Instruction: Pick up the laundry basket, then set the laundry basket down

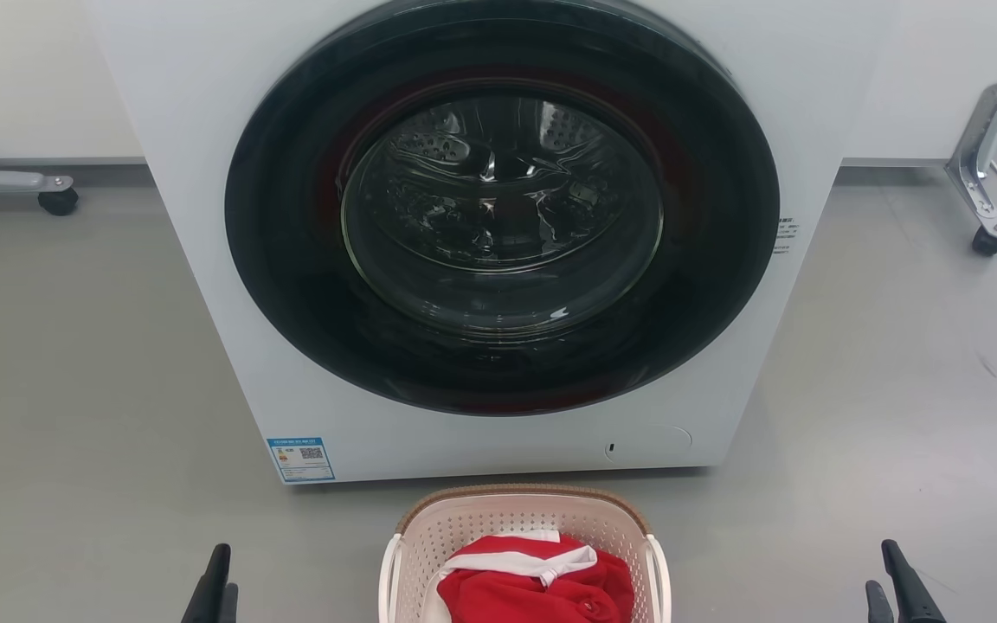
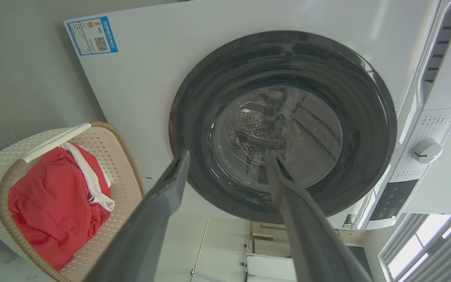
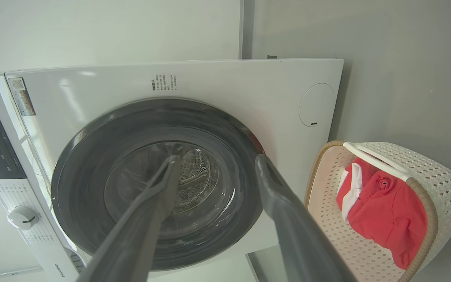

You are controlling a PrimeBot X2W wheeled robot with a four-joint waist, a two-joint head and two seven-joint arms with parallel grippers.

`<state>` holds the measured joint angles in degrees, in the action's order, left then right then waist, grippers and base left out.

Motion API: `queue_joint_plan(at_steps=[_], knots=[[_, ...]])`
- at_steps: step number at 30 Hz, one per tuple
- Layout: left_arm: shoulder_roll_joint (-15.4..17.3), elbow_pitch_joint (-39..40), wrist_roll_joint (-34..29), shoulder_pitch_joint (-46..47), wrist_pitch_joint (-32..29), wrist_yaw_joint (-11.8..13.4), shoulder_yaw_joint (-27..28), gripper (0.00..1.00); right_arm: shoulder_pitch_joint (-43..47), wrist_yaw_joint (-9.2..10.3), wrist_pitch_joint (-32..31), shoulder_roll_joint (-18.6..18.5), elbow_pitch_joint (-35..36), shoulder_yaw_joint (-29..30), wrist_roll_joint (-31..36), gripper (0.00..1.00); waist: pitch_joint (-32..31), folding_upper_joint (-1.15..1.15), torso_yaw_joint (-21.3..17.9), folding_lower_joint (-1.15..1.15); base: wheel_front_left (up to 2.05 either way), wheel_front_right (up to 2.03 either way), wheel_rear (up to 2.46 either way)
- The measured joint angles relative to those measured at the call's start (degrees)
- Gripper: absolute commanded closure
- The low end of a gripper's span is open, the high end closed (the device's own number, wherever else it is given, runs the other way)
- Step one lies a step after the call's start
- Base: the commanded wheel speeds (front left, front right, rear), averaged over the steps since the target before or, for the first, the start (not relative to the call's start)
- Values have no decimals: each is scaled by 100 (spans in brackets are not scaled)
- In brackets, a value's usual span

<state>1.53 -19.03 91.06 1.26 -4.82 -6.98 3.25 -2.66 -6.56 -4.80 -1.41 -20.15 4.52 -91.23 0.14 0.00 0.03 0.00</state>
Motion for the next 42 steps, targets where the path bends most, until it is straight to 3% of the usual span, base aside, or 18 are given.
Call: queue_joint_plan(at_steps=[13, 42], knots=[[7, 268, -723, -24, 252, 142, -102, 0, -29, 131, 247, -3, 64, -302, 668, 0, 5, 0, 1, 0, 0, 0, 0], [388, 722, -3988, -53, 853, 601, -996, 0, -189, 614, 850, -180, 123, -1534, 3319, 0, 24, 0, -4, 0, 0, 0, 0]])
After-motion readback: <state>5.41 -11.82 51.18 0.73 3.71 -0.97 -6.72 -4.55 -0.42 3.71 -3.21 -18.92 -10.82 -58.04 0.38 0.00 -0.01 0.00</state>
